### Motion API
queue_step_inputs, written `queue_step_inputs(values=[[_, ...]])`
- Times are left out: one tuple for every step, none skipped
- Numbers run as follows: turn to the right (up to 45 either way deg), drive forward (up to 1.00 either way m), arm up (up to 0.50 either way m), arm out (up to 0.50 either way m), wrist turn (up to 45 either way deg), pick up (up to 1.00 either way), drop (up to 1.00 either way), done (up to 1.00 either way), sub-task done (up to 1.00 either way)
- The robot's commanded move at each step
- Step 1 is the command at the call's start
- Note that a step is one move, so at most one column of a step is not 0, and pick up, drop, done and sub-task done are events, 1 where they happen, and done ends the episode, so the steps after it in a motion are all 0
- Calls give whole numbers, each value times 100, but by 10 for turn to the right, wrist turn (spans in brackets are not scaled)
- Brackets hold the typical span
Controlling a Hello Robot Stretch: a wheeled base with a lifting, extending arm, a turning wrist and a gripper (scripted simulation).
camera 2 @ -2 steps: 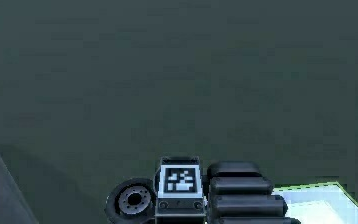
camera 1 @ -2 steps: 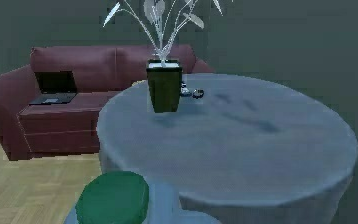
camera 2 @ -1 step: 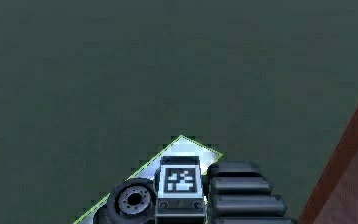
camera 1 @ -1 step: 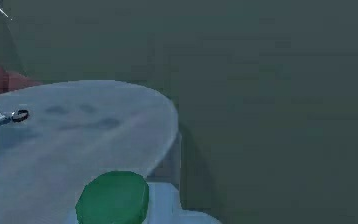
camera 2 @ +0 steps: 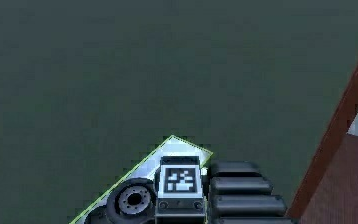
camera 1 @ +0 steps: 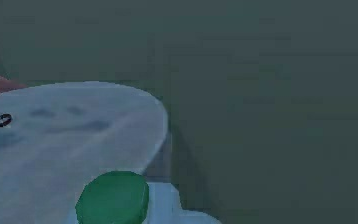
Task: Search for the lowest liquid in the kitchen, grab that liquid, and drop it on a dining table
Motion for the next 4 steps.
queue_step_inputs(values=[[-450, 0, 0, 0, 0, 0, 0, 0, 0], [-390, 0, 0, 0, 0, 0, 0, 0, 0], [270, 0, 0, 0, 0, 0, 0, 0, 0], [0, 10, 0, 0, 0, 0, 0, 0, 0]])
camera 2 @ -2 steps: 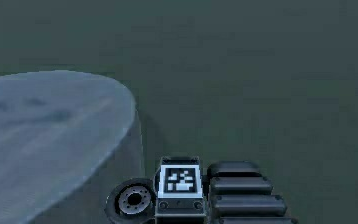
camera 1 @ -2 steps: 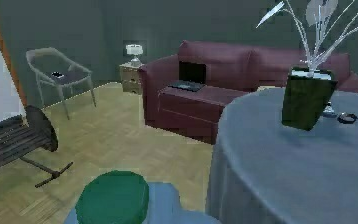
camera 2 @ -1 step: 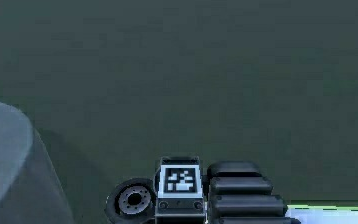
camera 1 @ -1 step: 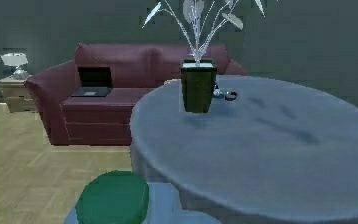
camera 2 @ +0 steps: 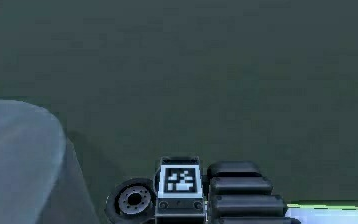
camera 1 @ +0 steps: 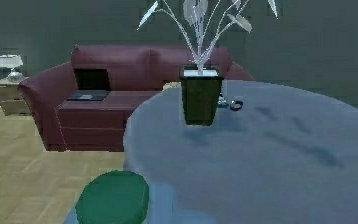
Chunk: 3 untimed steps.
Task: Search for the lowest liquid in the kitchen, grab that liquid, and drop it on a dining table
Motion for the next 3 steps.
queue_step_inputs(values=[[300, 0, 0, 0, 0, 0, 0, 0, 0], [-240, 0, 0, 0, 0, 0, 0, 0, 0], [180, 0, 0, 0, 0, 0, 0, 0, 0]])
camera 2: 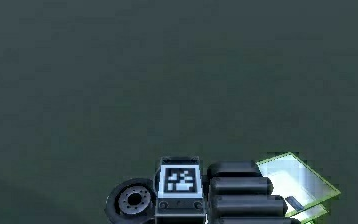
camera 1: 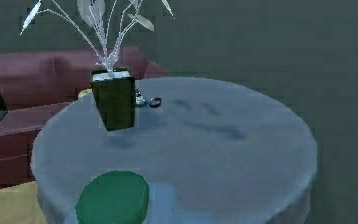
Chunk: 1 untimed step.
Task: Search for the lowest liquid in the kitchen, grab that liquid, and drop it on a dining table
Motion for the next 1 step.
queue_step_inputs(values=[[-150, 0, 0, 0, 0, 0, 0, 0, 0]])
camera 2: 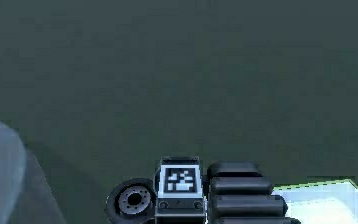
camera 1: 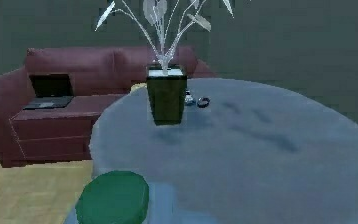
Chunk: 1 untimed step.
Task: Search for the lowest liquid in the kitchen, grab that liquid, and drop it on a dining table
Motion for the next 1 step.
queue_step_inputs(values=[[120, 0, 0, 0, 0, 0, 0, 0, 0]])
